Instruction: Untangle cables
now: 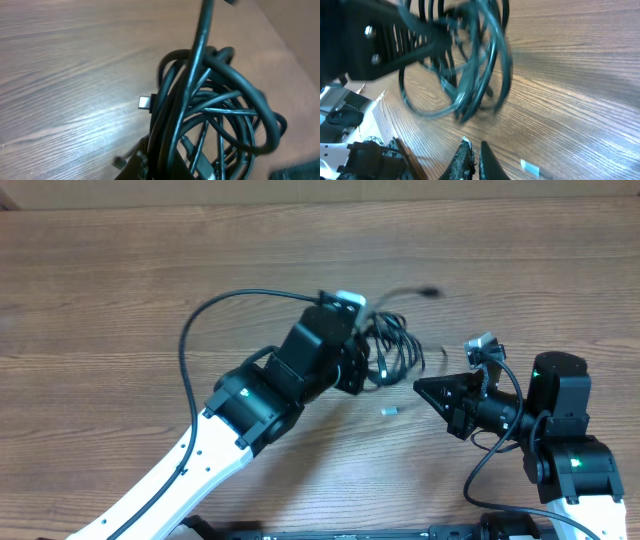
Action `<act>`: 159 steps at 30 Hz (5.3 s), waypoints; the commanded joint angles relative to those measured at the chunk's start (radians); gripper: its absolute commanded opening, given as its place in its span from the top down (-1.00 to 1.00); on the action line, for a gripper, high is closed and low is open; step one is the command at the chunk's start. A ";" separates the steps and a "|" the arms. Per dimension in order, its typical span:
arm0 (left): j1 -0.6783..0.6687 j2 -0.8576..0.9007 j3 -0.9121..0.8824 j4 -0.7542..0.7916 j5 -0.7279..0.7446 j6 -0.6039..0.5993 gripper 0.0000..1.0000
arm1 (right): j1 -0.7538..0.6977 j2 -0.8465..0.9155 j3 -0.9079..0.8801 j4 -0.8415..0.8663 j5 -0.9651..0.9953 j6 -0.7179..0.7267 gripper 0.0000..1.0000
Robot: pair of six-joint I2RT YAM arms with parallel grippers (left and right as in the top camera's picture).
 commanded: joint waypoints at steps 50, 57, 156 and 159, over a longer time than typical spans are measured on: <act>0.011 -0.024 0.023 -0.018 -0.116 -0.089 0.92 | 0.000 -0.008 0.022 -0.003 -0.045 -0.024 0.92; 0.013 -0.024 0.023 0.005 -0.183 -0.209 0.92 | 0.000 -0.008 0.022 -0.014 -0.019 -0.024 0.92; 0.106 -0.221 0.023 0.204 0.782 0.483 0.92 | 0.000 0.156 0.022 -0.003 0.423 0.322 -1.00; 0.143 -0.244 0.023 0.193 0.782 0.483 0.92 | 0.000 0.161 0.021 -0.003 0.423 0.322 -1.00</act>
